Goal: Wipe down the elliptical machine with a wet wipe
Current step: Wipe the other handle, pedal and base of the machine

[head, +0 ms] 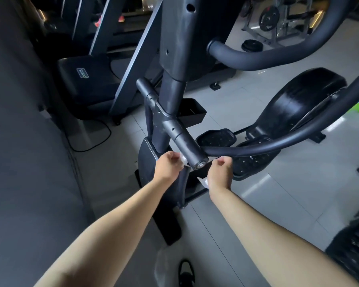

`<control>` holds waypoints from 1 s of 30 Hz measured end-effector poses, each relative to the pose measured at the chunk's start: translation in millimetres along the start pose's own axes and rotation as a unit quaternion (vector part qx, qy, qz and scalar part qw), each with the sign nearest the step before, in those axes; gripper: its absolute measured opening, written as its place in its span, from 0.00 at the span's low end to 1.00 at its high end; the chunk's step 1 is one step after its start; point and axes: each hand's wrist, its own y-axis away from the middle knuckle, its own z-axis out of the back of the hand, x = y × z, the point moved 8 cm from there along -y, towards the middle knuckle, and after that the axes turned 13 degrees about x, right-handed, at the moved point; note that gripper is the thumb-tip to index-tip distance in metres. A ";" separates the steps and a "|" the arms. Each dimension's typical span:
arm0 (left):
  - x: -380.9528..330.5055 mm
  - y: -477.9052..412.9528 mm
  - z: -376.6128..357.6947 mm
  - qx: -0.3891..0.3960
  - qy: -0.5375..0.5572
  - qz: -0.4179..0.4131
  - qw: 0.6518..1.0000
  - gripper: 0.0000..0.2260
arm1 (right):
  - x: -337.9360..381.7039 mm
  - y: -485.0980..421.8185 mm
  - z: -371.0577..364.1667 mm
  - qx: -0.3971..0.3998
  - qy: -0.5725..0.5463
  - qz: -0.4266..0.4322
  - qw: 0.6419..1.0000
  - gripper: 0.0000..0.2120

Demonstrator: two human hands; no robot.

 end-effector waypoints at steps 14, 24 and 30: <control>-97.5 -37.0 44.0 -0.091 -0.186 -0.179 0.962 0.10 | 72.2 -35.3 -59.0 0.197 0.398 0.140 0.885 0.16; -103.9 -24.1 15.4 -0.032 -0.415 -0.282 0.865 0.13 | 70.2 -35.2 -54.0 0.170 0.403 0.138 0.889 0.15; -81.4 -49.6 56.9 -0.030 -0.359 -0.119 0.925 0.22 | 66.8 -36.3 -52.9 0.161 0.380 0.121 0.902 0.14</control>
